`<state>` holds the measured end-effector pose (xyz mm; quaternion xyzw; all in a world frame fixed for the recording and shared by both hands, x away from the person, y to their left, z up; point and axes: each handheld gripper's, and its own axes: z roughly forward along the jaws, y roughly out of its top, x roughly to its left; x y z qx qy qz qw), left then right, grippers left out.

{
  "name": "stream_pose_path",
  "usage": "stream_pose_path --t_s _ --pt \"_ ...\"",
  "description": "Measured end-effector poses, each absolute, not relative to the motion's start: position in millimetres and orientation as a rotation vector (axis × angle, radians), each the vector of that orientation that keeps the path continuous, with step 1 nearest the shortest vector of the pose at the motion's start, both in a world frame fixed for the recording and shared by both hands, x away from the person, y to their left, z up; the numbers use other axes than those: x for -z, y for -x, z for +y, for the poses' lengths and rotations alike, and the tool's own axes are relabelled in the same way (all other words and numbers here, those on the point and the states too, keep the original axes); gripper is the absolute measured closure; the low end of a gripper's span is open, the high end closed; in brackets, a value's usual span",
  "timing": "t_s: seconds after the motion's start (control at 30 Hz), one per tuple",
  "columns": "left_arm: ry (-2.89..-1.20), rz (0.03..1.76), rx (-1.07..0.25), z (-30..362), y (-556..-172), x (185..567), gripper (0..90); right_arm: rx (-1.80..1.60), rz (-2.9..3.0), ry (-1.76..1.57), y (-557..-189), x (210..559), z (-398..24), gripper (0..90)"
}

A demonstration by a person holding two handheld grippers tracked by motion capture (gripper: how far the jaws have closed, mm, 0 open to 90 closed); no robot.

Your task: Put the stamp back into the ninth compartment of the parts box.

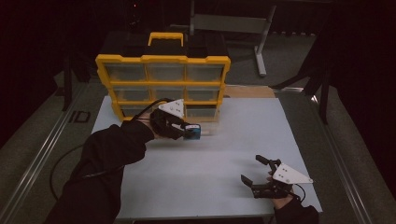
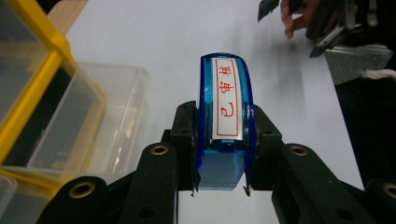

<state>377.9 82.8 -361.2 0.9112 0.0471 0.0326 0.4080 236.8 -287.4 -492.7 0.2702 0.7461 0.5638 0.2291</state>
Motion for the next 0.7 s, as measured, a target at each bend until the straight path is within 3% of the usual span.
stream_pose_path --t_s 0.7 --pt "-2.269 0.108 -0.116 61 -397 322 70.3 -1.557 2.054 -0.74 -237 493 -287 9.6"
